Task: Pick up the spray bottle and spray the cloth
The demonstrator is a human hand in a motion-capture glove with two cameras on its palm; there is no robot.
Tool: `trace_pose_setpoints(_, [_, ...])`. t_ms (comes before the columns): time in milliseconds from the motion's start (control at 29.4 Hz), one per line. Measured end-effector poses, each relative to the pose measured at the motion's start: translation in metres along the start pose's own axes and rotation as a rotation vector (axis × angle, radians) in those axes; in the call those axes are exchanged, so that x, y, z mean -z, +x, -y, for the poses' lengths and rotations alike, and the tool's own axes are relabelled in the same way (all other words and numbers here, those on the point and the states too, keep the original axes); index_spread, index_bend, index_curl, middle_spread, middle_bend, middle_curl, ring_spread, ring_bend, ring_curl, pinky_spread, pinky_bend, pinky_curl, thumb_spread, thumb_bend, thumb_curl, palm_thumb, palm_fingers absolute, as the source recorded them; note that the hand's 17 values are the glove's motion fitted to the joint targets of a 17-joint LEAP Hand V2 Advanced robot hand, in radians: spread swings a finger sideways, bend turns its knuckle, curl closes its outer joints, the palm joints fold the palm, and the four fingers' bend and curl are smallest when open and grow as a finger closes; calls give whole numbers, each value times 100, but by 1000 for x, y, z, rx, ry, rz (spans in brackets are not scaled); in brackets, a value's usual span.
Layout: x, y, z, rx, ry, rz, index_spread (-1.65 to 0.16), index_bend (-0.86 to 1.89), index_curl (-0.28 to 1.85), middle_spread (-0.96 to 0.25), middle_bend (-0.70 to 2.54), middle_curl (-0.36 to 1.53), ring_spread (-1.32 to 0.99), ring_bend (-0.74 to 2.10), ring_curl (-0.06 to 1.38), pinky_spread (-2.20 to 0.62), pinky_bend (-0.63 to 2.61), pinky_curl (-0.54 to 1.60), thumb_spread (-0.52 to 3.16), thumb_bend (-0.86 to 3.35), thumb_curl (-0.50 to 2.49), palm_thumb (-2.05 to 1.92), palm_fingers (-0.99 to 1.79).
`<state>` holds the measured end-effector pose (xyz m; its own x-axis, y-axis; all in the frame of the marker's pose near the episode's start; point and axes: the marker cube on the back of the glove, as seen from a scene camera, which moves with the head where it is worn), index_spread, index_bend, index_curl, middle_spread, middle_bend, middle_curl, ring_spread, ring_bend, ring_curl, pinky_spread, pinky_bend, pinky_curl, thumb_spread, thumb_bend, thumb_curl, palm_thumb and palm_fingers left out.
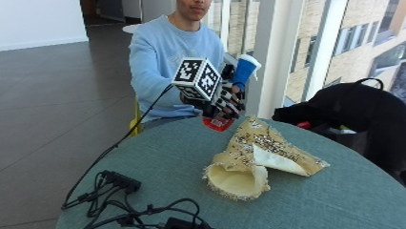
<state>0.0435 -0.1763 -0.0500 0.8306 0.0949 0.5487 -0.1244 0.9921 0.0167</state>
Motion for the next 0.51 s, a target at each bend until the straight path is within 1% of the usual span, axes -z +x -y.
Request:
trace_pose_setpoints(238, [-47,-54,2,152,123,203,-23,9,21,-8,25,45,-3,61,37,3,42,38,69,-3,71,90,107])
trace_pose_setpoints(510, [-106,-98,28,230,200,318,-23,9,21,-8,23,44,-3,58,37,4,42,37,72,-3,71,88,105])
